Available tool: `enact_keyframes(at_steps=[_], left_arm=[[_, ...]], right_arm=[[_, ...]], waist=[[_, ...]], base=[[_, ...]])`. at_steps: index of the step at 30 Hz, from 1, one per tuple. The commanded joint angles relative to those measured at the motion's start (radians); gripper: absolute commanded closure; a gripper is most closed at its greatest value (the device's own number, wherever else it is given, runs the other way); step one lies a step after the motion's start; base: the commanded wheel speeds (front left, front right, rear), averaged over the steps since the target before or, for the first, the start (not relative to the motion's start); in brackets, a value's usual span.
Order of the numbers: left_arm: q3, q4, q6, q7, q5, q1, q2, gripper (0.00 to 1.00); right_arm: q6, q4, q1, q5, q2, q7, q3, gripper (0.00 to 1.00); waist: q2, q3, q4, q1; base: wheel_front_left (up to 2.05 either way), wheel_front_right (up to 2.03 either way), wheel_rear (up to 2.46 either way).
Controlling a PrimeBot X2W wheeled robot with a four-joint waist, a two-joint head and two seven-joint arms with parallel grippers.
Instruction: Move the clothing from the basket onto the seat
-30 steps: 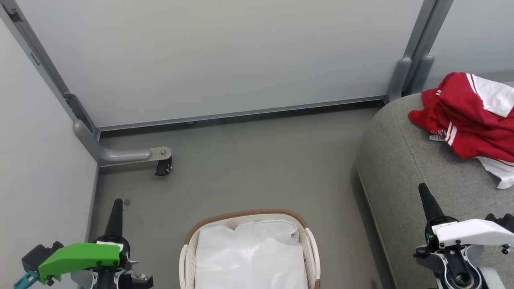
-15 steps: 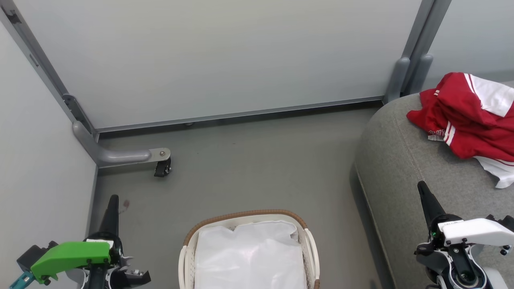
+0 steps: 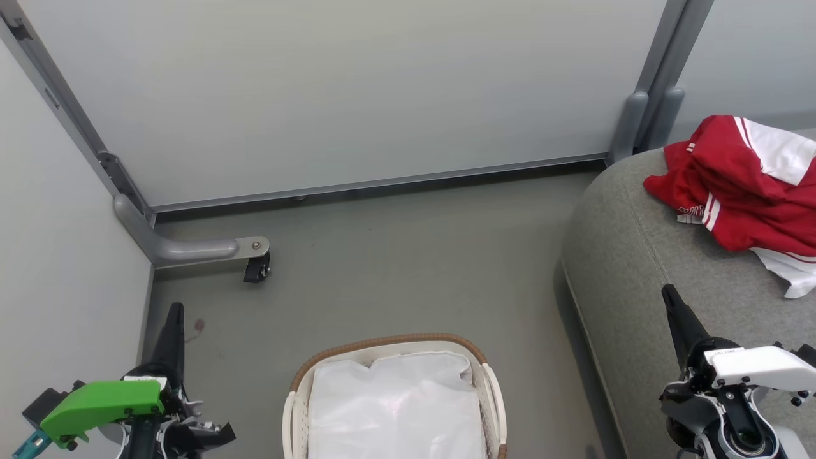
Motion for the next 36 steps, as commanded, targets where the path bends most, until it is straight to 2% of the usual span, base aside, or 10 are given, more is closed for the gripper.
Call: enact_keyframes(at_steps=[1, 7, 36], left_arm=[[0.008, -0.008, -0.008, 0.006, -0.019, -0.016, 0.005, 1.00], [0.016, -0.011, -0.009, 0.018, -0.057, -0.018, 0.005, 1.00], [0.016, -0.010, -0.009, 0.019, -0.054, -0.017, 0.005, 1.00]], right_arm=[[-0.001, -0.007, 0.009, 0.021, -0.007, 0.007, -0.003, 1.00], [-0.001, -0.011, 0.011, 0.068, -0.007, 0.019, -0.004, 1.00], [-0.001, -0.011, 0.011, 0.067, -0.007, 0.019, -0.004, 1.00]], waist=[[-0.0001, 0.000, 0.000, 0.0000], [-0.0001, -0.001, -0.002, 0.0000], [-0.0001, -0.001, -0.002, 0.0000]], base=[[0.00, 0.00, 0.00], [0.00, 0.00, 0.00], [0.00, 0.00, 0.00]])
